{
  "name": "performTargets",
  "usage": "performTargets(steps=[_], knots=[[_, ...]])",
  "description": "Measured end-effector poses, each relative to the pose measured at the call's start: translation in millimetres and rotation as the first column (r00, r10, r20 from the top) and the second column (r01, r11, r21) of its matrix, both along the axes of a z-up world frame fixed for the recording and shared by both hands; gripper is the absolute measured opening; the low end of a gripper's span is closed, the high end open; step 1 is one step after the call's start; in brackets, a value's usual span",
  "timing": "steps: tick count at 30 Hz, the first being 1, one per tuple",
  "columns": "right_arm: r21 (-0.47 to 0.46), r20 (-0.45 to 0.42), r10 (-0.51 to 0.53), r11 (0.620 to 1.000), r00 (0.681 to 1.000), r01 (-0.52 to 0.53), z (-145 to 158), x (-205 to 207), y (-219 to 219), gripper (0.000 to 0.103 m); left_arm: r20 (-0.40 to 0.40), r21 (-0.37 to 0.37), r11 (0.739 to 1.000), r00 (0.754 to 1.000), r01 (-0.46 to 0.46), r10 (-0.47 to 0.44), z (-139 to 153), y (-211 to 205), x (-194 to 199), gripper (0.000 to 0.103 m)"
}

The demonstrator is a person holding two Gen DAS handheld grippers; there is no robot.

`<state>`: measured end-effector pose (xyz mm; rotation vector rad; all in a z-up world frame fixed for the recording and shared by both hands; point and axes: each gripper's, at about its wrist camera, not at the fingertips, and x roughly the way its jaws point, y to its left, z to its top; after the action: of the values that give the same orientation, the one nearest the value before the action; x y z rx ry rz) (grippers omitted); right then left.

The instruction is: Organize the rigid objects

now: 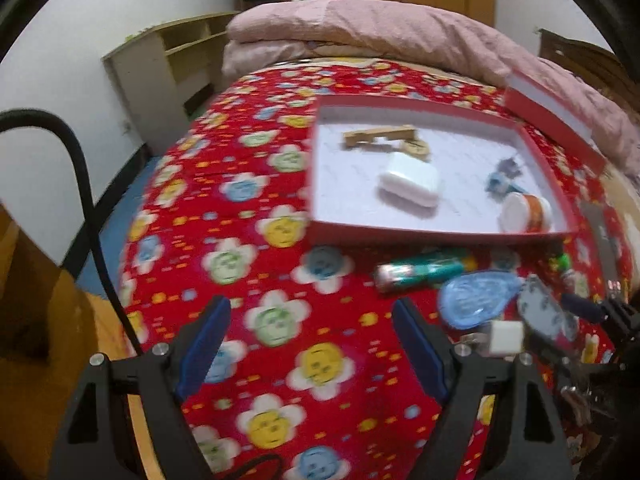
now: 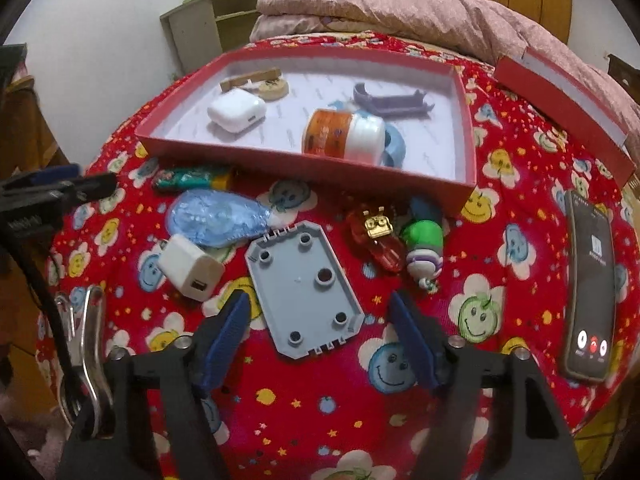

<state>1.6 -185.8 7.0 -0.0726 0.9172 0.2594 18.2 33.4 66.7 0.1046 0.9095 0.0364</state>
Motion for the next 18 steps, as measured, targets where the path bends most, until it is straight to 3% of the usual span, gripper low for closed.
performTargets(steps=[1, 3, 5, 14, 18], knots=[[-0.012, 0.005, 0.0, 1.0, 1.0, 0.0, -0.4, -0.5, 0.9, 0.069, 0.003, 0.009, 1.0, 1.0, -0.011, 0.011, 1.9, 3.2, -1.9, 0.086], [-0.032, 0.022, -0.007, 0.999, 1.0, 0.008, -0.5, -1.3, 1.6, 0.055, -0.001, 0.006, 1.0, 1.0, -0.018, 0.018, 3.9, 7.5, -4.4, 0.086], [-0.038, 0.035, -0.03, 0.999, 0.999, 0.031, 0.8, -2.2, -1.3, 0.047, -0.017, -0.019, 1.0, 1.0, -0.011, 0.01, 1.9, 7.1, -4.5, 0.086], [0.013, 0.017, -0.05, 0.999, 0.999, 0.05, 1.3, -13.5, -14.5, 0.046, -0.073, -0.165, 0.986, 0.996, 0.038, -0.05, -15.0, -27.1, 25.9, 0.086], [0.035, 0.019, -0.055, 0.998, 0.998, 0.054, 0.2, -17.7, -17.9, 0.046, -0.081, -0.196, 0.979, 0.994, 0.052, -0.068, -18.3, -42.7, 41.6, 0.086]])
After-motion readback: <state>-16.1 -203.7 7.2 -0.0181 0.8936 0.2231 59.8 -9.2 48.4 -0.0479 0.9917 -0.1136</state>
